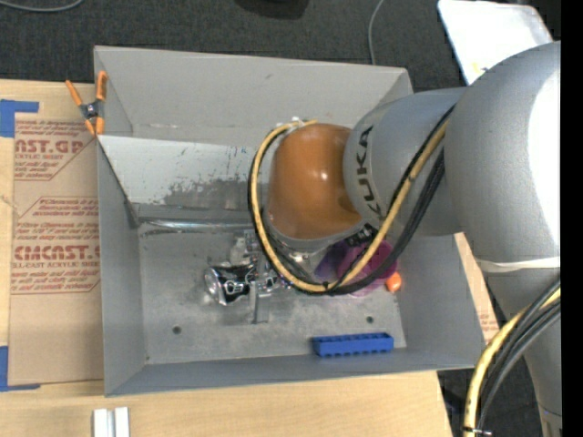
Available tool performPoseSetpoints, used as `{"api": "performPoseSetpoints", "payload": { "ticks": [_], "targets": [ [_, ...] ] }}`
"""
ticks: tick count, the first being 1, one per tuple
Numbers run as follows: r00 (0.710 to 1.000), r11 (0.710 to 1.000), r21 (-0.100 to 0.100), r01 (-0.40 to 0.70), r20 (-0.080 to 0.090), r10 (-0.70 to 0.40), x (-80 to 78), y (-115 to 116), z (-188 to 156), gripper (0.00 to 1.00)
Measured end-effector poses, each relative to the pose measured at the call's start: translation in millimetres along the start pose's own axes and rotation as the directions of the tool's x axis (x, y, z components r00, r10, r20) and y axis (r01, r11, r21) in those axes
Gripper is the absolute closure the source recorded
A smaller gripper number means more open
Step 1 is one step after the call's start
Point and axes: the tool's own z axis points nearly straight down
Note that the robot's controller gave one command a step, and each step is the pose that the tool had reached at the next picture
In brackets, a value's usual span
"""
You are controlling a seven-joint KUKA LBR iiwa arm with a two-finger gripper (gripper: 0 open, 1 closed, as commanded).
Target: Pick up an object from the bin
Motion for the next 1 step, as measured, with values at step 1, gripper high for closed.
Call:
{"api": "performPoseSetpoints", "payload": {
  "ticks": [1],
  "targets": [
    [0.982,0.982,-0.007,-0.187,0.011,0.187,8.9,-6.3,20.6,1.00]
  ]
}}
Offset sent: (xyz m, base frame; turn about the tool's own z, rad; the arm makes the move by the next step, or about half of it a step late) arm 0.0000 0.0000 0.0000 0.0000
